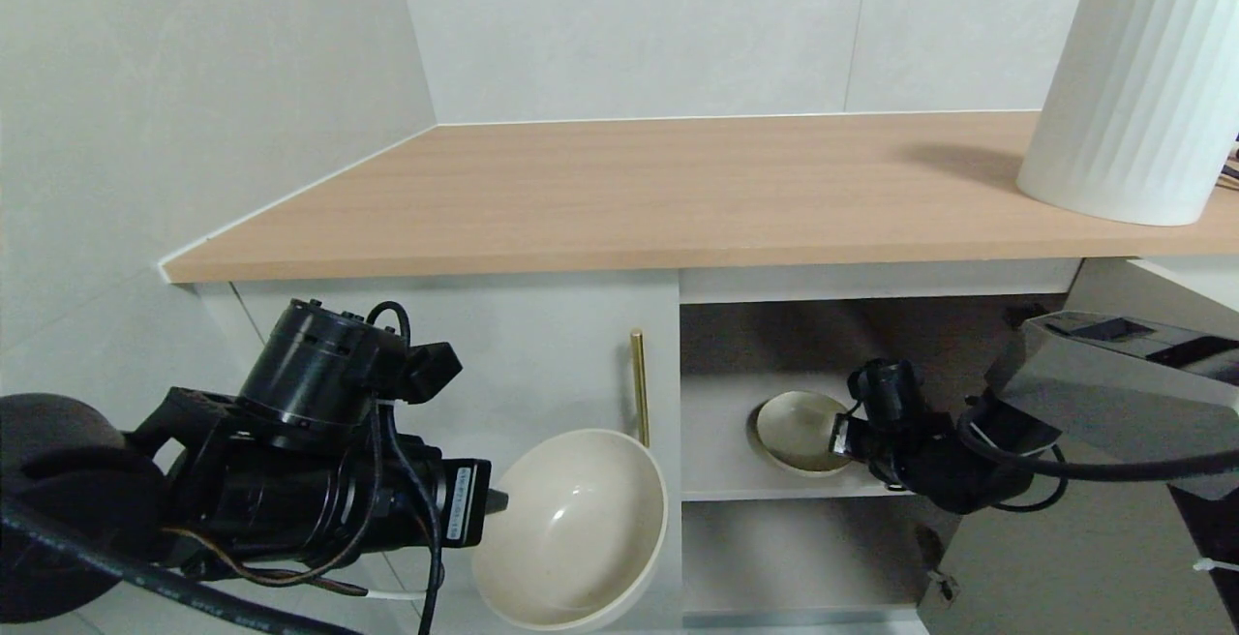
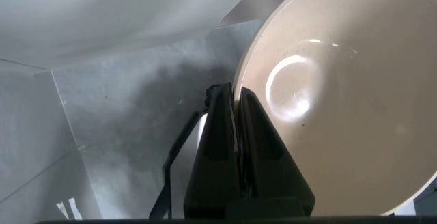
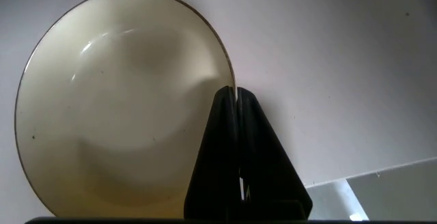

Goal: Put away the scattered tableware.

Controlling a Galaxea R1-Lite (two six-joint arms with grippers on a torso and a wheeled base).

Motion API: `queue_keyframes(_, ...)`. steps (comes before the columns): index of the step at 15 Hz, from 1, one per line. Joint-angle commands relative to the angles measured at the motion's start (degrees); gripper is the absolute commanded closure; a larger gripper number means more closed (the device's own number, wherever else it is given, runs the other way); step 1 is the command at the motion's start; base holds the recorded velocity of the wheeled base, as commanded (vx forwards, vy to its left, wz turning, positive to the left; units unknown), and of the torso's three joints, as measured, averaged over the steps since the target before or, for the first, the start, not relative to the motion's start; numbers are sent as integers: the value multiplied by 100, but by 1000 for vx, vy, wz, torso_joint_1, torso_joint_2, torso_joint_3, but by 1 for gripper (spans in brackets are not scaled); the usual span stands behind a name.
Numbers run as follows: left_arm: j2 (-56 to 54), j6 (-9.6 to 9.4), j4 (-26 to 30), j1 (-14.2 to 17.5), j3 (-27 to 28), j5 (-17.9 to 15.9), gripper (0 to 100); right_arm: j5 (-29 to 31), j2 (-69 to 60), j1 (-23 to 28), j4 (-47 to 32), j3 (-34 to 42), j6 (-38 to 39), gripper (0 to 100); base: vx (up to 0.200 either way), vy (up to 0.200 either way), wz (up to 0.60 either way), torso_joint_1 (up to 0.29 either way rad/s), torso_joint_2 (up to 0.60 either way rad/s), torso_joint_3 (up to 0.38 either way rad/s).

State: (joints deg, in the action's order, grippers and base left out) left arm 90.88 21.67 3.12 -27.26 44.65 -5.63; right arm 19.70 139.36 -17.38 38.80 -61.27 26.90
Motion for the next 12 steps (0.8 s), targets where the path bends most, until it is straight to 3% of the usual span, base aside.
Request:
queue_keyframes(1,26,3,4,1,-1,1,100,-1,12,7,5,-17,-1,100,0,0,0,0,0,0)
queue_keyframes(4,61,3,-4,-34,-1,1,100,-1,-14,7,5,1,-1,100,0,0,0,0,0,0)
queue_keyframes(5,70,3,-4,-104,-1,-8,100,-1,-23,7,5,19,-1,0,0,0,0,0,0,0)
queue_keyframes(9,70,21,-4,-183,35,-8,100,-1,-76,-2,5,71,-1,0,0,0,0,0,0,0)
queue_keyframes(12,193,162,-13,-517,202,9,100,-133,-656,-222,-31,546,-1,0,0,0,0,0,0,0)
